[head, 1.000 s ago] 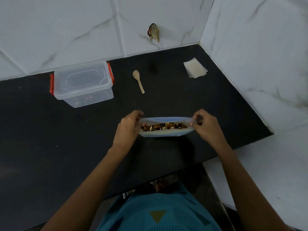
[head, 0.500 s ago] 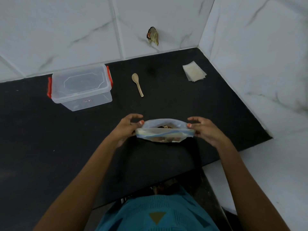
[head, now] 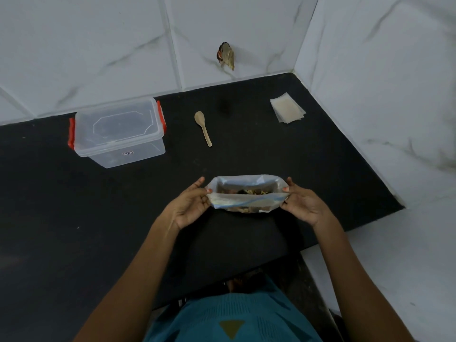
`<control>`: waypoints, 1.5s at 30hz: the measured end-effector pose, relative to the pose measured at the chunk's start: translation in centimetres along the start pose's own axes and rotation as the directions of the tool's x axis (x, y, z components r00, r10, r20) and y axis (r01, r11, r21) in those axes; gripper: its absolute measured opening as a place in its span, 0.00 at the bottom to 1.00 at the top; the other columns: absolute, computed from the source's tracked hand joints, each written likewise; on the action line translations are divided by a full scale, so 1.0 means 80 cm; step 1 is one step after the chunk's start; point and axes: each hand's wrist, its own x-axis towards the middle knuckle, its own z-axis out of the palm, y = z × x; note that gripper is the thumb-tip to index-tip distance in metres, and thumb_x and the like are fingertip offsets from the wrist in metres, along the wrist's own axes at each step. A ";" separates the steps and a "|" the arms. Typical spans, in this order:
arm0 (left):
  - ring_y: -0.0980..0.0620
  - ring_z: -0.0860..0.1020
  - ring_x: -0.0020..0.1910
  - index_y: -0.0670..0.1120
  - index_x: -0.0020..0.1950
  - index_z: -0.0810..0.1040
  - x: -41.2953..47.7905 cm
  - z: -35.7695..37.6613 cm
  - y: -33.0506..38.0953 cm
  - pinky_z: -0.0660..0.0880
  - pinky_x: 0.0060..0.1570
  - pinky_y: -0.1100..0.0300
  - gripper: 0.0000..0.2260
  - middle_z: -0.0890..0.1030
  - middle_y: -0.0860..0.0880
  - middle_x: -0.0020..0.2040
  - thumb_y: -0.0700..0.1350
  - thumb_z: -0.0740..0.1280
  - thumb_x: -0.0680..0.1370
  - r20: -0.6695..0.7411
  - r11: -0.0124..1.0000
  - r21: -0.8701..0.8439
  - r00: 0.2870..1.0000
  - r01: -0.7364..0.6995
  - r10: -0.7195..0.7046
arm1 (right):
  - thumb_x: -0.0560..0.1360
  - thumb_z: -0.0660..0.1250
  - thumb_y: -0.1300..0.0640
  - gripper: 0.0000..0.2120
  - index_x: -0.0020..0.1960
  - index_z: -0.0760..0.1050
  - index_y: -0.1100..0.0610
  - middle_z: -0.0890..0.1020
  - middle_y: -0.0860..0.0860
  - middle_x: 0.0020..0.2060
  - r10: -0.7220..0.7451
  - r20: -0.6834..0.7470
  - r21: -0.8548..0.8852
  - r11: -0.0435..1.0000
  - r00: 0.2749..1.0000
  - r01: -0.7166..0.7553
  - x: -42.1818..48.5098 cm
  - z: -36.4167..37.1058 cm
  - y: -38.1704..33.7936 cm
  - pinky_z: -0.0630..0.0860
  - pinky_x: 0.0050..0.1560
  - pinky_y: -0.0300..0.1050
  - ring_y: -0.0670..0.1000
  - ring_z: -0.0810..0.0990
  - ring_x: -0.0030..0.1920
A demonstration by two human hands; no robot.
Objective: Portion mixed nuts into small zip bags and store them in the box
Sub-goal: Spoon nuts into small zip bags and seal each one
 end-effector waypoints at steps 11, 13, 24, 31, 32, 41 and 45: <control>0.53 0.78 0.43 0.47 0.52 0.71 -0.013 0.003 -0.008 0.76 0.42 0.60 0.07 0.76 0.49 0.44 0.44 0.66 0.76 -0.210 0.378 0.924 0.904 0.059 0.373 | 0.74 0.65 0.64 0.16 0.61 0.69 0.59 0.74 0.54 0.51 -0.350 -0.272 -0.813 0.582 0.896 -0.020 -0.033 0.025 0.003 0.73 0.48 0.41 0.50 0.75 0.51; 0.54 0.80 0.36 0.42 0.48 0.76 -0.018 0.000 -0.010 0.78 0.36 0.64 0.08 0.80 0.47 0.39 0.46 0.66 0.77 -0.237 0.414 0.906 0.914 0.085 0.331 | 0.74 0.67 0.59 0.15 0.60 0.70 0.58 0.74 0.52 0.51 -0.382 -0.291 -0.877 0.473 0.877 -0.085 -0.037 0.026 0.005 0.73 0.48 0.42 0.49 0.75 0.50; 0.51 0.81 0.40 0.38 0.50 0.77 -0.039 0.007 -0.013 0.79 0.31 0.66 0.05 0.81 0.41 0.44 0.38 0.65 0.76 -0.281 0.772 0.630 0.951 0.084 0.126 | 0.74 0.67 0.60 0.07 0.51 0.76 0.62 0.79 0.55 0.43 -0.193 -0.398 -0.713 0.680 0.897 -0.170 -0.049 0.024 0.009 0.77 0.43 0.39 0.48 0.78 0.43; 0.51 0.80 0.41 0.41 0.47 0.76 -0.037 0.004 -0.020 0.80 0.34 0.63 0.05 0.81 0.44 0.42 0.36 0.61 0.78 -0.235 0.975 0.223 0.972 0.021 0.032 | 0.74 0.66 0.63 0.04 0.47 0.76 0.63 0.80 0.58 0.44 0.005 -0.343 -0.376 0.916 0.939 -0.142 -0.051 0.017 0.007 0.81 0.37 0.39 0.51 0.80 0.44; 0.52 0.81 0.39 0.41 0.46 0.77 -0.036 0.003 -0.022 0.80 0.34 0.63 0.06 0.82 0.44 0.40 0.36 0.61 0.78 -0.237 0.988 0.156 0.971 0.005 0.033 | 0.74 0.65 0.63 0.03 0.47 0.75 0.62 0.80 0.58 0.44 0.032 -0.325 -0.338 0.929 0.945 -0.148 -0.051 0.016 0.008 0.80 0.37 0.40 0.51 0.79 0.45; 0.54 0.78 0.45 0.45 0.44 0.76 -0.023 0.007 -0.035 0.72 0.57 0.57 0.08 0.83 0.49 0.35 0.41 0.59 0.80 -0.194 0.973 -0.224 0.981 -0.053 0.009 | 0.75 0.62 0.60 0.04 0.44 0.75 0.57 0.80 0.50 0.42 0.096 -0.197 -0.054 0.993 0.976 -0.108 -0.037 0.011 0.023 0.77 0.41 0.40 0.47 0.81 0.40; 0.53 0.77 0.49 0.44 0.47 0.76 -0.024 0.010 -0.036 0.67 0.64 0.56 0.10 0.81 0.47 0.43 0.41 0.56 0.81 -0.203 0.975 -0.217 0.979 -0.055 0.010 | 0.75 0.61 0.62 0.04 0.43 0.74 0.59 0.78 0.52 0.41 0.127 -0.233 0.002 0.992 0.964 -0.130 -0.038 0.016 0.025 0.72 0.48 0.42 0.49 0.77 0.45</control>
